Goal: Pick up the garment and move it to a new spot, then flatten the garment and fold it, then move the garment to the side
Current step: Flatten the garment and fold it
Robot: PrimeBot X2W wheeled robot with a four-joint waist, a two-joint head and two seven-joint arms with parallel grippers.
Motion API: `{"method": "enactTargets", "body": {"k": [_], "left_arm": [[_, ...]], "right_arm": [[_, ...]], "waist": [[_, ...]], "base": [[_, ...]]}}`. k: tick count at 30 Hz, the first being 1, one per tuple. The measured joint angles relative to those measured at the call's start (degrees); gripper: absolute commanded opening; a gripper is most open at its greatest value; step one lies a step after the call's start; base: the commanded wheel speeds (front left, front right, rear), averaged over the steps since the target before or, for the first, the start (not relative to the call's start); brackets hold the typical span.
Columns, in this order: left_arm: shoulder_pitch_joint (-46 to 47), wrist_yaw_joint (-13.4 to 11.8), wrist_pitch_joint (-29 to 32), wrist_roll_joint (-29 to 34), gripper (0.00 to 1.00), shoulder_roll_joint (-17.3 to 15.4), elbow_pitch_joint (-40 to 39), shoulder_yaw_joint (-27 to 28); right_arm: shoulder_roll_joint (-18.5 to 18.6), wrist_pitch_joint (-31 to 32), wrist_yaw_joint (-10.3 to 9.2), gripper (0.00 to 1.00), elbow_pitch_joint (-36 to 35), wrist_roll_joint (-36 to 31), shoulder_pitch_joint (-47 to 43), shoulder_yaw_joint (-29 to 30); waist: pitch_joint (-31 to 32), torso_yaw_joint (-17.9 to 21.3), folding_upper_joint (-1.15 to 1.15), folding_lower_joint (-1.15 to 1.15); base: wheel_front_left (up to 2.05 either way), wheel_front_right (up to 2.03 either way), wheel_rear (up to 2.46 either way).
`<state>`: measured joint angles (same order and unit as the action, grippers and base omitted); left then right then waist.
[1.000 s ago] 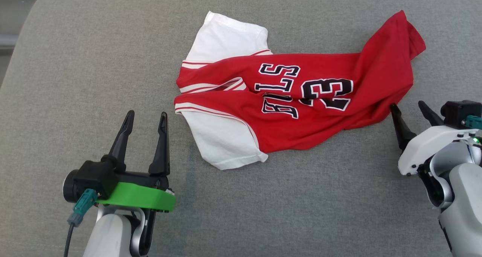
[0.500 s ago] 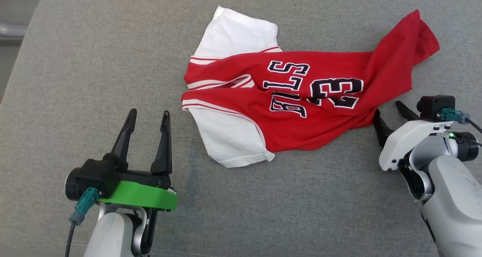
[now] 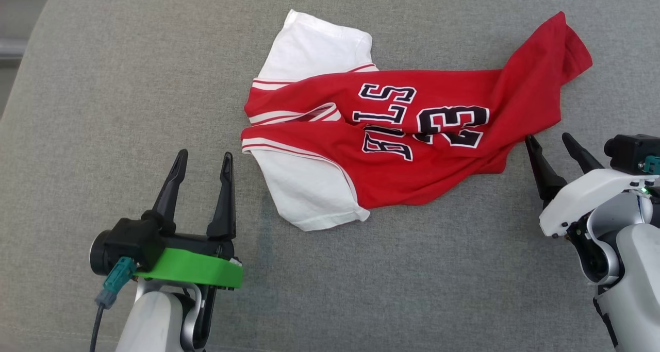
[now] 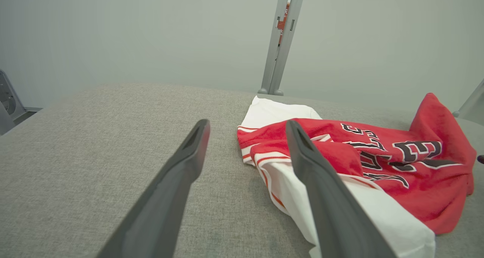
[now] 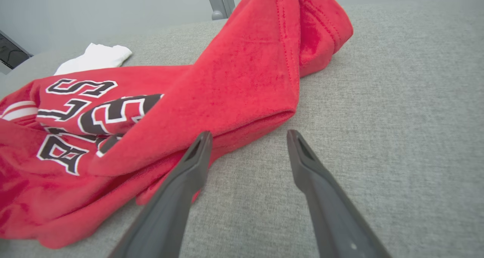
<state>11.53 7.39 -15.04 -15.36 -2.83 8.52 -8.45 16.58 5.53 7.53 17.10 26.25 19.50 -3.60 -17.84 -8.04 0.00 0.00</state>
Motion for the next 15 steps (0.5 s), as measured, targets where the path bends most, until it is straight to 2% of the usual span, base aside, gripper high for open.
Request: {"method": "enactTargets", "body": {"k": [6, 15], "left_arm": [[0.16, 0.00, 0.00, 0.00, 1.00, 0.00, 0.27, -0.66], [0.35, 0.00, 0.00, -0.33, 1.00, -0.01, 0.44, -0.73]], "right_arm": [[-1.74, 3.48, 0.00, 1.00, -0.31, -1.36, 1.33, 1.03], [-3.27, 5.99, 0.00, 1.00, 7.92, -5.08, 5.91, 1.09]], "waist": [[-0.17, -0.05, 0.00, 0.00], [-0.67, -1.71, 0.00, 0.00]], "base": [[0.00, 0.00, 0.00], [0.00, 0.00, 0.00]]}}
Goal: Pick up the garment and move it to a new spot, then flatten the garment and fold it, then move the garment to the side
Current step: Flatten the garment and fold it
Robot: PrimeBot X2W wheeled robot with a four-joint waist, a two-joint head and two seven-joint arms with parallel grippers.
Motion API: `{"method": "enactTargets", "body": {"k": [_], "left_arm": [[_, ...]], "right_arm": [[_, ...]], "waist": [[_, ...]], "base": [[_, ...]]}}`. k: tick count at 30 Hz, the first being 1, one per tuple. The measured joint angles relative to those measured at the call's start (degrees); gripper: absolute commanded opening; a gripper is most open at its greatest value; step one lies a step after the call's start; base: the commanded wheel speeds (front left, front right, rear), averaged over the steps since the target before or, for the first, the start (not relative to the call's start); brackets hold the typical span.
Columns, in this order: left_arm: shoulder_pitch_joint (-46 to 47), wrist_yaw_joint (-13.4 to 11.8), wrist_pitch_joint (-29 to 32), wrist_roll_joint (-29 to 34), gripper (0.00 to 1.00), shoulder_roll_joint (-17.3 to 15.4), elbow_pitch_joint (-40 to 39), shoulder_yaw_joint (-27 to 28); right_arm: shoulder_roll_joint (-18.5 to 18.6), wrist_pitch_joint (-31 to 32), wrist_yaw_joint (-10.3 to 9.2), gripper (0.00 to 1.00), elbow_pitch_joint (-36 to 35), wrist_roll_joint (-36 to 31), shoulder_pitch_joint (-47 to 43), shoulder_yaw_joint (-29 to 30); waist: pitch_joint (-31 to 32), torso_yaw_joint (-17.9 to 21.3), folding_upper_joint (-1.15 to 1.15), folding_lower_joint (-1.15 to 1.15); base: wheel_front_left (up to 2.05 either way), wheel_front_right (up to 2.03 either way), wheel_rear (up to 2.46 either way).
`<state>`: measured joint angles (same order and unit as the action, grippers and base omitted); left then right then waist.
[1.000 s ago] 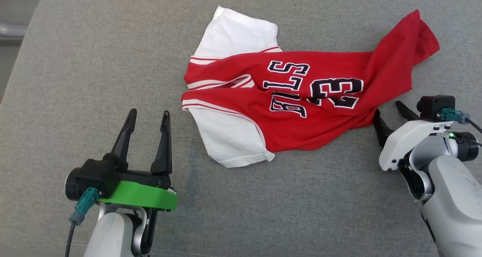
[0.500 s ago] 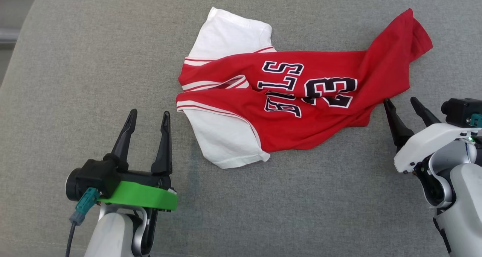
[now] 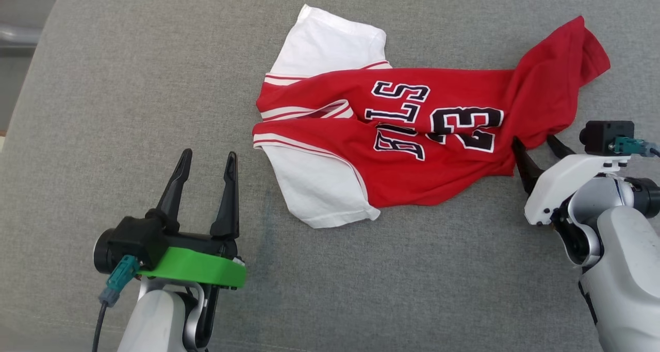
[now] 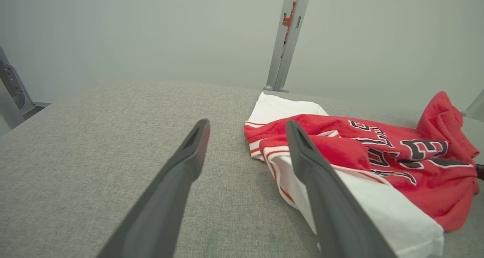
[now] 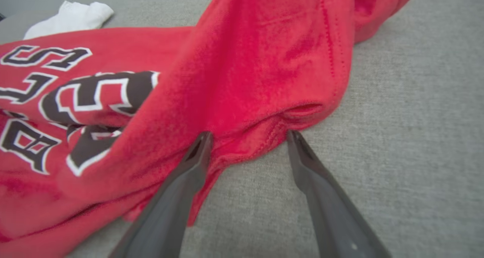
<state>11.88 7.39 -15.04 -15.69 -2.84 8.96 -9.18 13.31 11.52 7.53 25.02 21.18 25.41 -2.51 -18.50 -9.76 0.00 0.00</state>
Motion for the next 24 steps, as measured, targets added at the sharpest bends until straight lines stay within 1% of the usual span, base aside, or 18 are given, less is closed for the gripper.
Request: {"method": "enactTargets", "body": {"k": [2, 3, 5, 8, 10, 12, 15, 19, 21, 24], "left_arm": [[0.00, 0.00, 0.00, -0.25, 1.00, 0.00, 0.02, 0.02], [0.00, 0.00, 0.00, -0.43, 1.00, 0.00, 0.09, 0.02], [-0.01, 0.00, 0.00, -0.63, 1.00, 0.00, 0.24, 0.00], [-0.03, 0.00, 0.00, -0.82, 1.00, 0.00, 0.43, 0.02], [-0.14, 0.00, 0.00, -0.82, 1.00, 0.01, 0.48, 0.23], [-0.35, 0.00, 0.00, -0.82, 1.00, 0.01, 0.51, 0.55], [-0.99, 0.00, 0.00, -0.82, 1.00, -0.01, 0.52, 0.98], [-1.39, 0.00, 0.00, -0.82, 1.00, 0.01, 0.45, 1.19], [-1.58, 0.00, 0.00, -0.81, 1.00, 0.00, 0.38, 1.31], [-1.63, 0.00, 0.00, -0.81, 1.00, 0.01, 0.32, 1.40]], "right_arm": [[-0.03, 0.40, 0.01, 1.00, 1.70, -1.63, 0.58, 0.05], [-0.02, 0.70, 0.01, 0.94, 2.65, -2.72, 0.95, 0.13], [-0.12, 0.97, 0.01, 0.00, 3.47, -4.10, 1.31, 0.04], [-0.10, -0.59, 0.02, 0.00, 3.19, -5.37, 1.20, -0.37], [0.11, -2.34, 0.01, 0.00, 1.23, -6.22, 0.57, -0.35], [0.42, -3.47, 0.01, 0.00, -2.22, -6.48, -0.02, -0.34], [1.21, -3.33, 0.01, 0.00, -10.38, -7.56, -2.00, -0.07], [1.78, 0.57, 0.01, 0.00, -21.93, -8.60, -6.91, 2.15], [1.56, 4.15, 0.01, 0.00, -28.44, -9.29, -10.38, 3.36], [1.01, 9.48, 0.01, 0.00, -35.70, -10.01, -15.22, 5.26]], "waist": [[-0.07, -0.29, 0.00, 0.00], [-0.07, -0.43, 0.00, 0.00], [0.07, -0.59, 0.00, 0.00], [0.52, -0.64, 0.00, 0.00], [1.02, -0.53, 0.00, 0.00], [1.56, -0.31, 0.00, 0.00], [2.44, 0.43, 0.00, 0.00], [3.35, 1.64, 0.00, 0.00], [3.73, 2.42, 0.00, 0.00], [4.03, 3.45, 0.00, 0.00]], "base": [[0.00, 0.00, 0.00], [0.00, 0.00, 0.00], [0.00, 0.00, 0.00], [0.00, 0.00, 0.00], [0.00, 0.00, 0.00], [0.00, 0.00, 0.00], [0.00, 0.00, 0.00], [0.00, 0.00, 0.00], [0.00, 0.00, 0.00], [0.00, 0.00, 0.00]]}}
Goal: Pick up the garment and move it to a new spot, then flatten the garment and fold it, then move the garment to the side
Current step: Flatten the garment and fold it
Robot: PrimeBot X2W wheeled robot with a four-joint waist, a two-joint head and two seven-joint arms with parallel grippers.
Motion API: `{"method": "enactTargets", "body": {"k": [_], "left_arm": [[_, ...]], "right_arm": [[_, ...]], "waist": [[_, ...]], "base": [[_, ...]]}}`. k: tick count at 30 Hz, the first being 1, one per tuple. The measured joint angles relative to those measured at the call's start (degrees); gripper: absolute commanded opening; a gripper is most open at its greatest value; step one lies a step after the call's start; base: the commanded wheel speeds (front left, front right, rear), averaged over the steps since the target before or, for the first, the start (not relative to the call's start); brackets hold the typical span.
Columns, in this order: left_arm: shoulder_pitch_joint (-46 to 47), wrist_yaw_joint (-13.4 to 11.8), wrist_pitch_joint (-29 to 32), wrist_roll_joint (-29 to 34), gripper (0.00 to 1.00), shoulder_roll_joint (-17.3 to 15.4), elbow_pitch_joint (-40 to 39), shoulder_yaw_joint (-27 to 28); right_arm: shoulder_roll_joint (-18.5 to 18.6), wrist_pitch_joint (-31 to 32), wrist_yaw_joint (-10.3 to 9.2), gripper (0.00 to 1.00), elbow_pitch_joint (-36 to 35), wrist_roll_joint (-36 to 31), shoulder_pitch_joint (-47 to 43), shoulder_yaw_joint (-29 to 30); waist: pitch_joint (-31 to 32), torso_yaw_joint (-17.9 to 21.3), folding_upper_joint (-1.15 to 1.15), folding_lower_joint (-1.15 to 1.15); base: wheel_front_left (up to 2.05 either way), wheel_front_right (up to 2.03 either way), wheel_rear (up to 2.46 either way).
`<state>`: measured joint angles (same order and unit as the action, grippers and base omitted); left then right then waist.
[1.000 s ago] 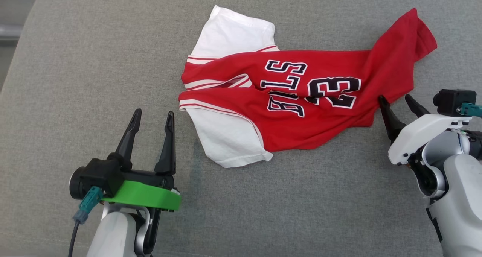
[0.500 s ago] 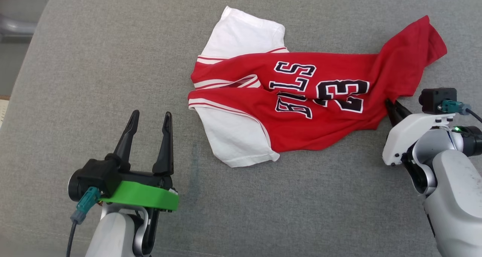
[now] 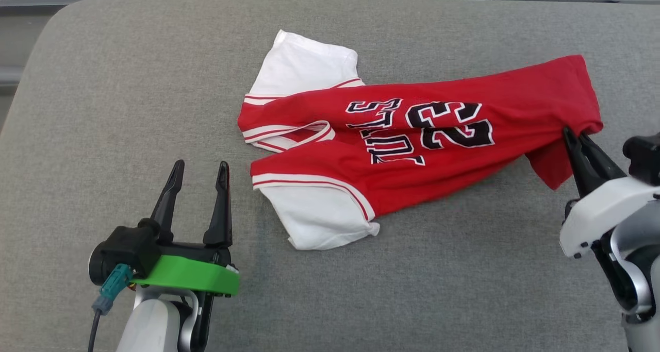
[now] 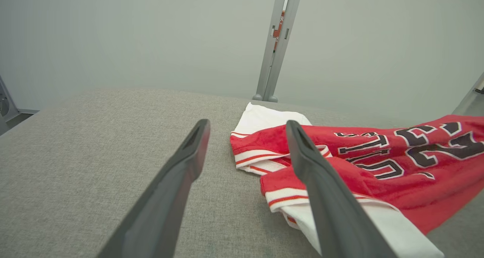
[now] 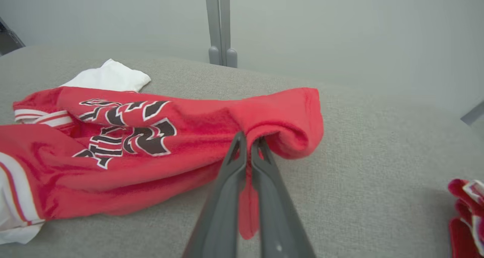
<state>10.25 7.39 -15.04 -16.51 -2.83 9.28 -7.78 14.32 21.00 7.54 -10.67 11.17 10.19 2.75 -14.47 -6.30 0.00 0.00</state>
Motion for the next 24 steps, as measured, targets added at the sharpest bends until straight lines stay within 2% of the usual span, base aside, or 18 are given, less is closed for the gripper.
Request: {"method": "enactTargets", "body": {"k": [3, 7, 11, 15, 16, 17, 21, 24], "left_arm": [[0.02, 0.00, 0.00, 0.00, 1.00, 0.00, -0.13, -0.07], [0.14, 0.00, 0.00, 0.00, 1.00, 0.00, -0.14, -0.40], [0.90, 0.00, 0.00, -0.01, 1.00, 0.00, -0.21, -0.92], [1.87, 0.00, 0.00, 0.00, 1.00, 0.02, -0.21, -1.59], [1.99, 0.00, 0.00, 0.00, 1.00, 0.00, -0.19, -1.58], [2.12, 0.00, 0.00, 0.00, 1.00, 0.00, -0.19, -1.69], [2.20, 0.00, 0.00, 0.00, 1.00, 0.01, -0.02, -1.87], [2.03, 0.00, 0.00, -0.01, 1.00, 0.01, 0.10, -1.45]], "right_arm": [[-1.19, 3.94, 0.00, 0.00, -4.16, -0.51, -3.61, 1.70], [-2.34, 7.38, 0.00, 0.00, -3.13, -0.19, -5.19, 2.86], [-0.58, 8.62, 0.00, 0.00, 5.78, 0.40, -2.96, 1.68], [2.36, 5.02, 0.00, 0.00, 16.53, -1.63, 3.61, 1.44], [2.90, 3.15, 0.01, 0.43, 19.16, -2.98, 5.28, 1.35], [3.52, 1.76, 0.01, 1.00, 21.59, -4.44, 6.92, 1.30], [3.85, -2.18, 0.00, 1.00, 28.39, -6.73, 10.64, 1.74], [3.39, -6.92, 0.00, 1.00, 28.66, -7.47, 11.18, 3.36]], "waist": [[0.07, 0.86, 0.00, 0.00], [-0.33, 1.33, 0.00, 0.00], [-1.14, 1.27, 0.00, 0.00], [-2.03, 0.62, 0.00, 0.00], [-2.24, 0.35, 0.00, 0.00], [-2.42, 0.06, 0.00, 0.00], [-2.86, -1.13, 0.00, 0.00], [-2.41, -1.65, 0.00, 0.00]], "base": [[0.00, 0.00, 0.00], [0.00, 0.00, 0.00], [0.00, 0.00, 0.00], [0.00, 0.00, 0.00], [0.00, 0.00, 0.00], [0.00, 0.00, 0.00], [0.00, 0.00, 0.00], [0.00, 0.00, 0.00]]}}
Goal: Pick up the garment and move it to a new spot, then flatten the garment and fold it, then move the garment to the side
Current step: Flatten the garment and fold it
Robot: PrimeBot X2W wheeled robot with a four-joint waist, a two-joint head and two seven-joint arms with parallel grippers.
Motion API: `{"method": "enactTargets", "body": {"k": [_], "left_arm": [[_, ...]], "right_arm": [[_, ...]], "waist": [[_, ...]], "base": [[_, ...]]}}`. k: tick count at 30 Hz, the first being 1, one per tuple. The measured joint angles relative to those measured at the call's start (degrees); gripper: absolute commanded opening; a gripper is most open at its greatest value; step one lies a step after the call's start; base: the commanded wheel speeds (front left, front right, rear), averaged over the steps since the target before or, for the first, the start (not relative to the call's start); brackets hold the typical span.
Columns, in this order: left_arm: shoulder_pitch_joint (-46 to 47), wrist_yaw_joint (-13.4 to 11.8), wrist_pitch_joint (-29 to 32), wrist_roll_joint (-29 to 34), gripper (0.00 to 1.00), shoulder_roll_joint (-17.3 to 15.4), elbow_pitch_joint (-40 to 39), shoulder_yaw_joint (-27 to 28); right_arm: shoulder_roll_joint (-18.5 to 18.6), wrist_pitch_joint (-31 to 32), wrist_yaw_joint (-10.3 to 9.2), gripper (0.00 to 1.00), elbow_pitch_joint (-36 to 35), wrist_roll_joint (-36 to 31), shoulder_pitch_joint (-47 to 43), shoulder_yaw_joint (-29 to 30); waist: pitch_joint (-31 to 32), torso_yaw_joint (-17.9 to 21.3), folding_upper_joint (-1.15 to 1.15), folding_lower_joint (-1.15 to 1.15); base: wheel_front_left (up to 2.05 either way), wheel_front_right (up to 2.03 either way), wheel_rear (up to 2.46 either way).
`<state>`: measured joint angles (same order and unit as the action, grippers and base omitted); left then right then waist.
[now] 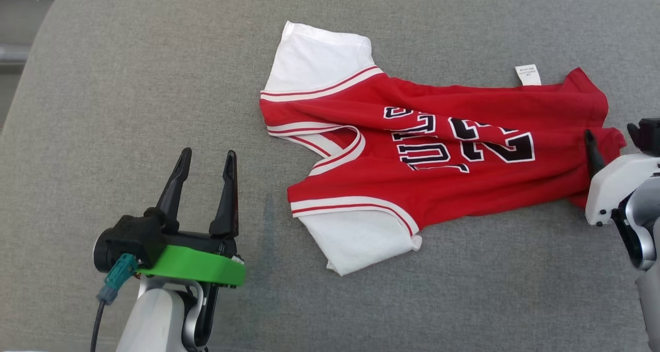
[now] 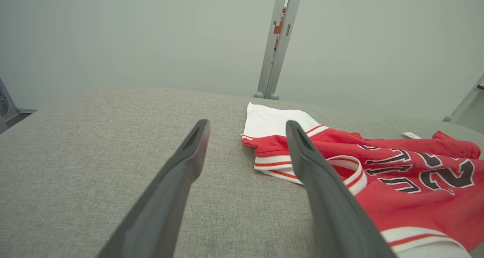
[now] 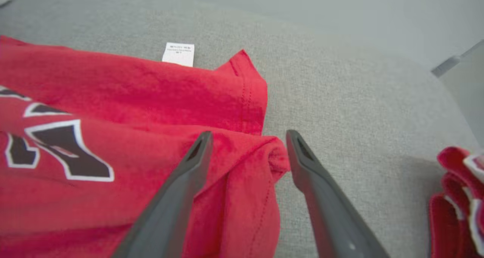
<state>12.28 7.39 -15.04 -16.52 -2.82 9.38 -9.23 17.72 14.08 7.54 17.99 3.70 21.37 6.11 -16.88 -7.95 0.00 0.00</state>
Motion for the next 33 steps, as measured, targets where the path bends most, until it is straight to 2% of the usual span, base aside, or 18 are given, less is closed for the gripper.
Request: {"method": "enactTargets", "body": {"k": [9, 14, 21, 33], "left_arm": [[-1.49, 0.00, 0.00, -0.07, 1.00, 0.00, 0.02, 2.77], [-2.04, 0.00, 0.00, 0.02, 1.00, 0.00, 0.34, 3.49], [-3.75, 0.00, 0.00, 0.35, 1.00, 0.01, 1.18, 3.96], [-7.60, 0.00, -0.01, 1.32, 1.00, 0.00, 1.88, 6.56]], "right_arm": [[-4.42, -17.69, 0.00, 1.00, -13.46, -3.04, -8.01, 4.63], [-7.30, -26.03, 0.00, 1.00, -14.01, -5.16, -13.00, 4.82], [-10.17, -28.91, 0.00, 1.00, -11.74, -8.46, -16.09, 3.35], [-12.63, -29.08, 0.00, 1.00, -12.79, -8.05, -19.82, -1.66]], "waist": [[2.64, 2.04, 0.00, 0.00], [4.17, 4.00, 0.00, 0.00], [6.90, 5.50, 0.00, 0.00], [12.03, 7.11, 0.00, 0.00]], "base": [[0.00, 0.00, 0.00], [0.00, 0.00, 0.00], [0.00, 0.00, 0.00], [0.00, 0.00, 0.00]]}}
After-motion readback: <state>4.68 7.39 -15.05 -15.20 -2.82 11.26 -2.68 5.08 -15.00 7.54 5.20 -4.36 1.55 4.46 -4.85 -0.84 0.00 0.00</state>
